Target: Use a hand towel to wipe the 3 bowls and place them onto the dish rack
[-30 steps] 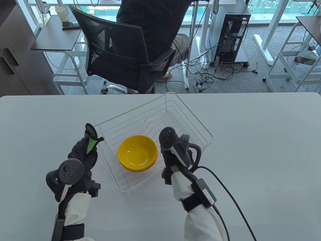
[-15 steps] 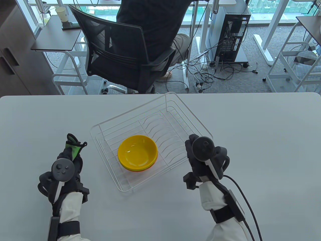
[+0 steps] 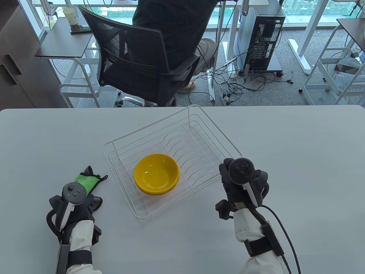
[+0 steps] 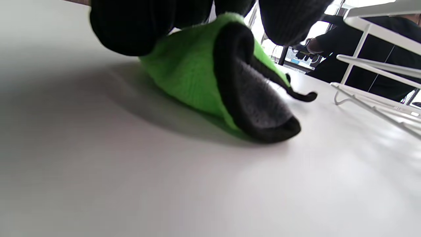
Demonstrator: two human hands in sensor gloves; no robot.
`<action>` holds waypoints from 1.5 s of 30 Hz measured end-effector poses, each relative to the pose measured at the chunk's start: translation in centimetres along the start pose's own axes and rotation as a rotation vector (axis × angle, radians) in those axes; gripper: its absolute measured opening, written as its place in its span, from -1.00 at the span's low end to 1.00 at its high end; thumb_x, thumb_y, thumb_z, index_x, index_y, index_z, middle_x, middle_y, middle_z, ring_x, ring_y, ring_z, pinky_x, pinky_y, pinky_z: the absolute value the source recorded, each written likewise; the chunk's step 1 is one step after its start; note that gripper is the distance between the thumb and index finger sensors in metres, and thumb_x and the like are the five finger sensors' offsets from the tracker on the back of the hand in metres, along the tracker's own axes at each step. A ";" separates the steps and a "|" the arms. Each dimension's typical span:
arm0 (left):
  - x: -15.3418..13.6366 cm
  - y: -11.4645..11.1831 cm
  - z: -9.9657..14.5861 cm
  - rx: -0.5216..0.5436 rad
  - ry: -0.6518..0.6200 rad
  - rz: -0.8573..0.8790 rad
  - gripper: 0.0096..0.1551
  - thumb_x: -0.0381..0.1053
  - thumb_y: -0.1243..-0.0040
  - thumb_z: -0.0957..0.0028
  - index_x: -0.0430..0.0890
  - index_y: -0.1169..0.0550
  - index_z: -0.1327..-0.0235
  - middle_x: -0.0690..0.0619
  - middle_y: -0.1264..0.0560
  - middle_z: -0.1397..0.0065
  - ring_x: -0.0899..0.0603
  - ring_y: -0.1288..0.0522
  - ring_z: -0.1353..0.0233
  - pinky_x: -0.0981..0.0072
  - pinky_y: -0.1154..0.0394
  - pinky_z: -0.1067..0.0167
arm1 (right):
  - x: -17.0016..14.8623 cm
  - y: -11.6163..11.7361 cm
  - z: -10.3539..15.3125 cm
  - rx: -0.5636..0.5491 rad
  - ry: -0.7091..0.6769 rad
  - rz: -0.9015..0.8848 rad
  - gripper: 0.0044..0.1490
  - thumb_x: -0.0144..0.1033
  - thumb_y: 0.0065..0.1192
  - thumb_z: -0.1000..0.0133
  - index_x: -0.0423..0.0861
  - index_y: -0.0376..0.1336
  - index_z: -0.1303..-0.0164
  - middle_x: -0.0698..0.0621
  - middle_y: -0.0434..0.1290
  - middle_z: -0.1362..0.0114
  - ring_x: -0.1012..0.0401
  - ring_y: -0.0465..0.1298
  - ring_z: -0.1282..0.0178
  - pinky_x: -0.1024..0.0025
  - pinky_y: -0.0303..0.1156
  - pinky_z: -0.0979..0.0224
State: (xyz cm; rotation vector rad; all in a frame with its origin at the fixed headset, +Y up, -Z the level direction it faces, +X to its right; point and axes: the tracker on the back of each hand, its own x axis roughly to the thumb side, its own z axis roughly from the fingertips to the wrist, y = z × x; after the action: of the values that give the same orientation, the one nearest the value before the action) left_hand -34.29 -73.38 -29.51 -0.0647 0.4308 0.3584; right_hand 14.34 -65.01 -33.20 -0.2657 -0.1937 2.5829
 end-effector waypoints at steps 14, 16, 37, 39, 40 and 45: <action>6.2 4.9 3.6 0.274 -0.317 0.002 -0.23 0.02 -0.12 -0.23 -0.25 -0.25 -0.65 -0.49 -0.24 -0.64 -0.59 -0.33 -0.49 -0.27 -0.49 -0.22 | 0.7 -0.5 0.9 -0.085 -0.057 0.066 -0.36 -0.16 0.22 -0.12 -0.22 0.35 -0.34 -0.25 0.54 -0.22 -0.08 0.67 -0.08 0.06 0.59 -0.09; 7.4 5.0 4.3 0.277 -0.405 0.000 -0.22 0.03 -0.11 -0.23 -0.23 -0.24 -0.66 -0.46 -0.25 -0.64 -0.58 -0.33 -0.50 -0.25 -0.48 -0.25 | 1.0 -0.4 1.2 -0.124 -0.101 0.107 -0.34 -0.15 0.21 -0.13 -0.19 0.31 -0.40 -0.24 0.50 -0.31 -0.14 0.60 -0.23 -0.02 0.53 -0.24; 12.5 1.4 6.8 0.165 -0.678 -0.290 0.04 0.31 0.05 -0.21 -0.22 0.07 -0.72 -0.43 0.18 -0.74 -0.59 0.31 -0.63 -0.59 0.12 -0.39 | 1.5 2.4 2.8 -0.166 -0.361 0.496 -0.01 0.24 0.02 -0.06 0.07 -0.07 -0.68 -0.16 -0.11 -0.74 -0.20 -0.31 -0.70 -0.19 -0.34 -0.60; 12.6 1.3 6.8 0.164 -0.679 -0.302 0.05 0.32 0.07 -0.21 -0.22 0.10 -0.72 -0.43 0.21 -0.73 -0.58 0.34 -0.62 -0.59 0.15 -0.39 | 1.4 2.7 2.8 -0.165 -0.370 0.542 0.02 0.29 -0.02 -0.05 0.08 -0.11 -0.69 -0.15 -0.17 -0.75 -0.20 -0.39 -0.68 -0.21 -0.41 -0.57; 12.6 1.3 6.8 0.161 -0.680 -0.305 0.05 0.33 0.08 -0.21 -0.22 0.11 -0.71 -0.42 0.22 -0.73 -0.57 0.35 -0.63 -0.59 0.16 -0.39 | 1.3 2.8 2.7 -0.165 -0.379 0.561 0.04 0.31 -0.04 -0.04 0.09 -0.13 -0.69 -0.14 -0.20 -0.75 -0.20 -0.41 -0.67 -0.21 -0.43 -0.56; 12.7 1.1 6.7 0.133 -0.684 -0.336 0.06 0.36 0.12 -0.21 -0.18 0.17 -0.70 -0.38 0.28 -0.73 -0.53 0.43 -0.62 -0.59 0.25 -0.38 | 1.3 3.2 2.7 -0.154 -0.391 0.592 0.05 0.34 -0.09 -0.03 0.09 -0.14 -0.70 -0.14 -0.21 -0.76 -0.20 -0.43 -0.67 -0.23 -0.46 -0.55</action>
State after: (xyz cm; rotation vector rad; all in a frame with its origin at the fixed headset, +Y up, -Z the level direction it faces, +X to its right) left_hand -21.25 -67.33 -28.72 0.1138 -0.2356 0.0062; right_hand 11.09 -67.25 -31.36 0.1624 -0.5230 3.1941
